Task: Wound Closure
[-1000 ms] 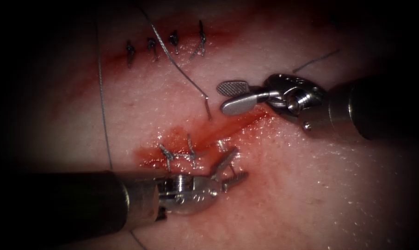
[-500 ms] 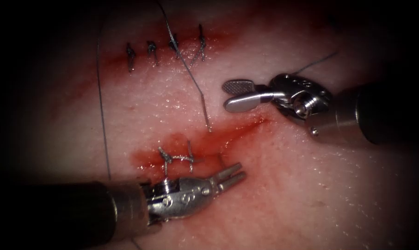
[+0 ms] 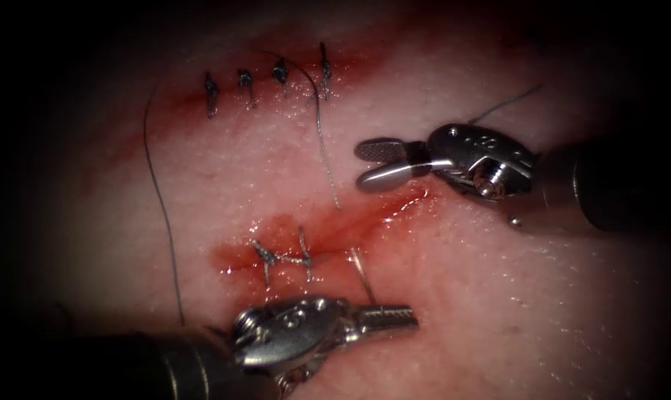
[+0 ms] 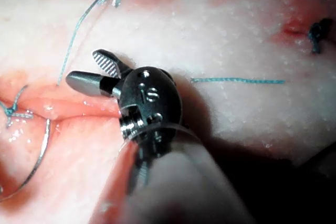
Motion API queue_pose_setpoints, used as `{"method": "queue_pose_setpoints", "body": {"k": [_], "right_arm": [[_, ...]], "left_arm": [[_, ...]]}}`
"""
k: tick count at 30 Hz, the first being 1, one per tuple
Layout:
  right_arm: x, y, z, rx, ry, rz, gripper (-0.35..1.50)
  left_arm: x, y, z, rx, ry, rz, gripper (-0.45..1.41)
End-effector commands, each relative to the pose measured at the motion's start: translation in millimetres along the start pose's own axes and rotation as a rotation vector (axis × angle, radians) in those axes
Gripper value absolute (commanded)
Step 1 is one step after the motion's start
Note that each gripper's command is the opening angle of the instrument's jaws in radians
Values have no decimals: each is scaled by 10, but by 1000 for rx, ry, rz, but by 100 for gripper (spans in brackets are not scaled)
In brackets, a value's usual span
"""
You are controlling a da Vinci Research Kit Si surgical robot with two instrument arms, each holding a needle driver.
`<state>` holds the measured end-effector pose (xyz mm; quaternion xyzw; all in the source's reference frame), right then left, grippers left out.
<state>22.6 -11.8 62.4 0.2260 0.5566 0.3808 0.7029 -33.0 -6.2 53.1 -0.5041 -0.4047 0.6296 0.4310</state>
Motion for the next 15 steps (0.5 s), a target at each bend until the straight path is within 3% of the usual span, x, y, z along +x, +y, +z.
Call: {"method": "queue_pose_setpoints", "body": {"k": [1,2,5,9,15], "right_arm": [[-10,-1,8,4,-1,0,9],[-13,-2,9,20,-5,-4,2],[-18,-5,8,42,-27,2,-6],[-23,-10,7,73,-64,3,2],[-21,-14,2,88,-70,6,21]], "left_arm": [[-5,3,6,-29,4,-22,-45],[-2,15,4,-86,18,-55,-45],[2,30,0,-145,30,-73,-45],[6,49,-7,-196,25,-79,-45],[19,63,-26,-83,85,134,-45]]}}
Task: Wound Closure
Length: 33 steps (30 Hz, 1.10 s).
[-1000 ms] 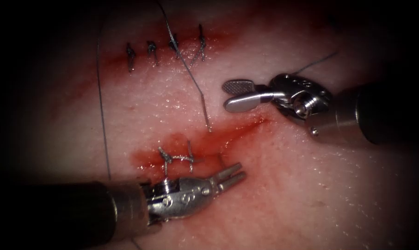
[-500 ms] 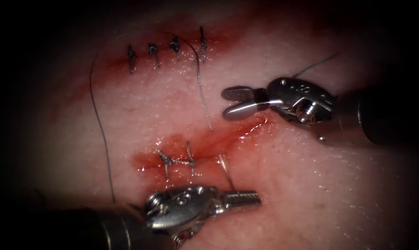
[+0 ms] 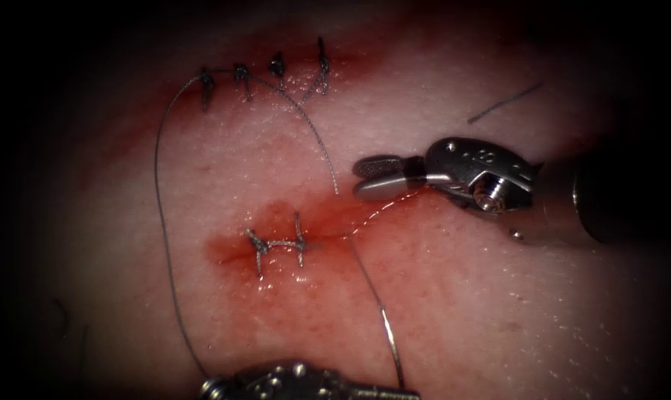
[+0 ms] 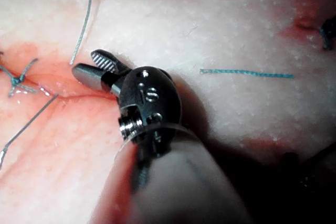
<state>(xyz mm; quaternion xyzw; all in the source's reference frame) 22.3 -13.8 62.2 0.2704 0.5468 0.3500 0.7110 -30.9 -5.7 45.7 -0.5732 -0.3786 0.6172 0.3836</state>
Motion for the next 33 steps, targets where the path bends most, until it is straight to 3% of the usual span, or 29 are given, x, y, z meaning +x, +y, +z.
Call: {"method": "queue_pose_setpoints", "body": {"k": [1,6,9,11,16,22,24,26,29,33], "right_arm": [[-4,-2,7,3,0,3,22],[0,-7,4,10,-3,11,22],[1,-8,4,11,-3,18,22],[0,-9,4,13,-4,41,22],[-3,-11,5,19,-6,97,0],[-2,-14,4,27,-10,158,-5],[-1,-15,4,28,-11,178,2],[0,-16,3,29,-12,204,24],[7,-19,-1,35,-16,284,73],[22,-28,-12,48,-26,394,99]], "left_arm": [[-1,-2,2,33,3,48,-45],[43,0,-25,222,25,331,-45],[62,-1,-36,279,33,370,-45],[72,-1,-41,281,40,380,-45],[98,-3,-50,278,35,431,-45],[113,-3,-50,313,29,494,-45],[112,-4,-49,328,24,522,-45],[110,-5,-47,351,19,546,-45],[99,-7,-42,390,6,613,-45],[74,-14,-32,460,-19,715,-45]]}}
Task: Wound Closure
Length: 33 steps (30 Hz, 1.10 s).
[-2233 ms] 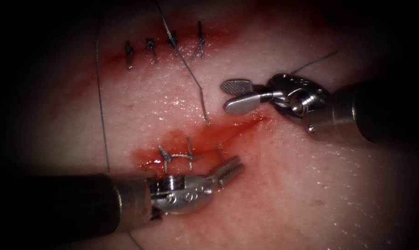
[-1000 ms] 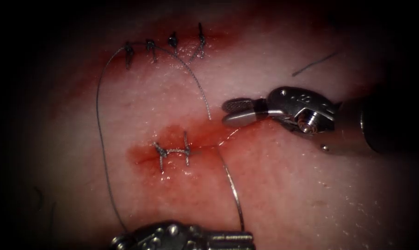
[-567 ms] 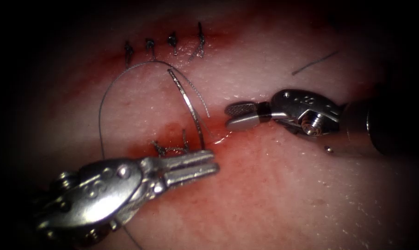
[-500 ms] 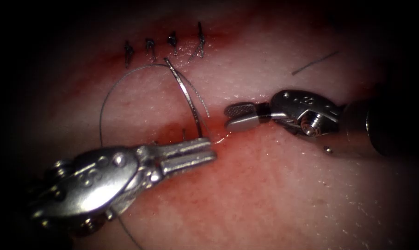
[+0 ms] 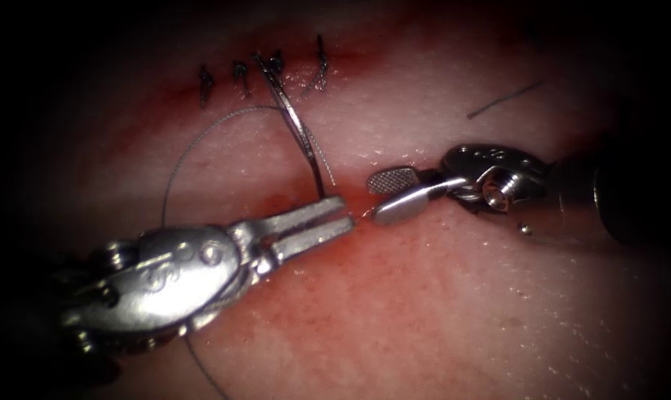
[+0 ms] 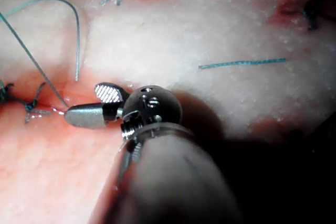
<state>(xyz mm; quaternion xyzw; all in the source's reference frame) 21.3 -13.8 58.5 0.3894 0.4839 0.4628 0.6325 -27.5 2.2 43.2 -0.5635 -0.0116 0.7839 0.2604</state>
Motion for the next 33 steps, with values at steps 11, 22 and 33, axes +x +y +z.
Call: {"method": "queue_pose_setpoints", "body": {"k": [11,22,33], "right_arm": [[18,-39,4,83,41,280,121],[14,-42,16,95,37,280,115],[12,-44,36,83,50,272,94]], "left_arm": [[-71,38,50,110,-147,282,-45],[-97,41,67,148,-216,356,-45],[-97,42,68,150,-222,352,-45]]}}
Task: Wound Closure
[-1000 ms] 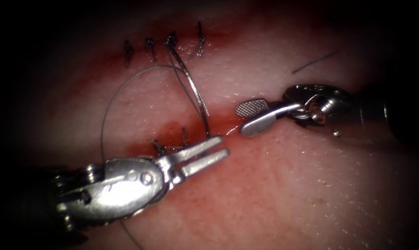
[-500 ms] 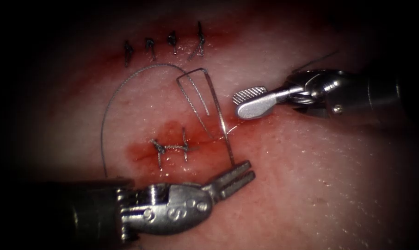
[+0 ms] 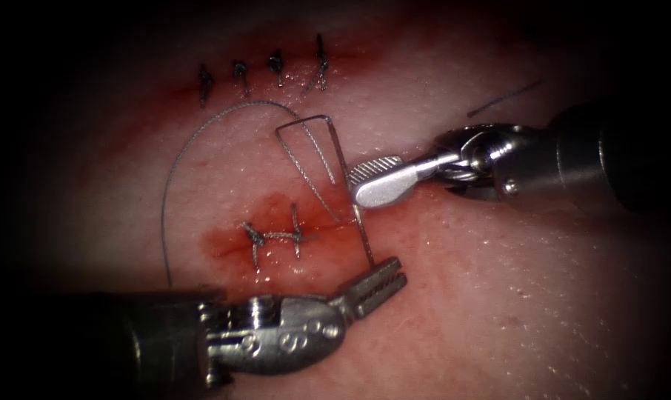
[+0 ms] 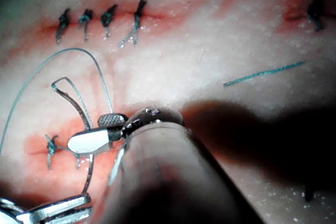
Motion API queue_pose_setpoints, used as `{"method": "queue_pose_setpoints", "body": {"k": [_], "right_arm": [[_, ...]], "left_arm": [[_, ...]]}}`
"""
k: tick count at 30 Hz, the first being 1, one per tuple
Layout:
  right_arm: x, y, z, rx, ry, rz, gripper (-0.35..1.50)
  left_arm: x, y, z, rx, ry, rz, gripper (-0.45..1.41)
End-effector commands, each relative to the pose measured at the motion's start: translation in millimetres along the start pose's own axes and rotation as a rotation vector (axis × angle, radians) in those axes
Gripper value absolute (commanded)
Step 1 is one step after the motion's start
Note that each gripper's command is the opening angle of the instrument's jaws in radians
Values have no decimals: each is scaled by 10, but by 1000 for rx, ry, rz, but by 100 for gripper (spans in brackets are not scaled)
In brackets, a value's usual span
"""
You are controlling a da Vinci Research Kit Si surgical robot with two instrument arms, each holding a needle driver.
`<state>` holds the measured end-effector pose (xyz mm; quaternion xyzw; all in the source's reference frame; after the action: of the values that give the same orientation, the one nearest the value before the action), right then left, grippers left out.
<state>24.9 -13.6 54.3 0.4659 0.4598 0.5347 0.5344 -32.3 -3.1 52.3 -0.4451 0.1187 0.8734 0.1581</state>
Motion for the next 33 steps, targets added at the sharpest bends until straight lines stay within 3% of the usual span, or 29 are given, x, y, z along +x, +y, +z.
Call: {"method": "queue_pose_setpoints", "body": {"k": [1,7,10,11,13,18,20,21,22,23,27,29,31,33], "right_arm": [[-5,4,13,0,-2,-10,94],[-6,5,24,-11,4,-40,91],[-6,4,25,-21,2,-51,76],[-6,4,25,-27,0,-63,59],[-6,5,24,-64,-6,-114,-35],[-5,8,19,-140,-32,-321,-35],[-5,8,17,-141,-37,-345,-35],[-4,9,16,-143,-37,-363,-35],[-3,9,14,-146,-32,-375,-35],[-2,10,13,-142,-28,-381,-35],[3,14,9,-113,5,-448,-35],[7,15,8,-98,31,-501,-35],[11,16,8,-83,59,-536,-35],[14,16,8,-69,84,-552,-35]], "left_arm": [[-2,8,5,-4,2,-1,-45],[0,10,5,-7,1,4,-45],[2,12,5,-8,2,3,-45],[2,12,5,-9,4,9,-45],[3,13,5,-11,5,8,-45],[7,12,3,-16,9,10,-45],[9,10,2,-19,10,7,66],[10,7,1,-23,13,4,104],[12,4,-1,-25,13,0,123],[14,2,-2,-29,16,-3,128],[20,-1,-11,-52,30,-70,138],[21,-1,-20,-67,40,-76,135],[19,-3,-26,-76,44,-86,121],[13,-8,-31,-108,57,-129,81]]}}
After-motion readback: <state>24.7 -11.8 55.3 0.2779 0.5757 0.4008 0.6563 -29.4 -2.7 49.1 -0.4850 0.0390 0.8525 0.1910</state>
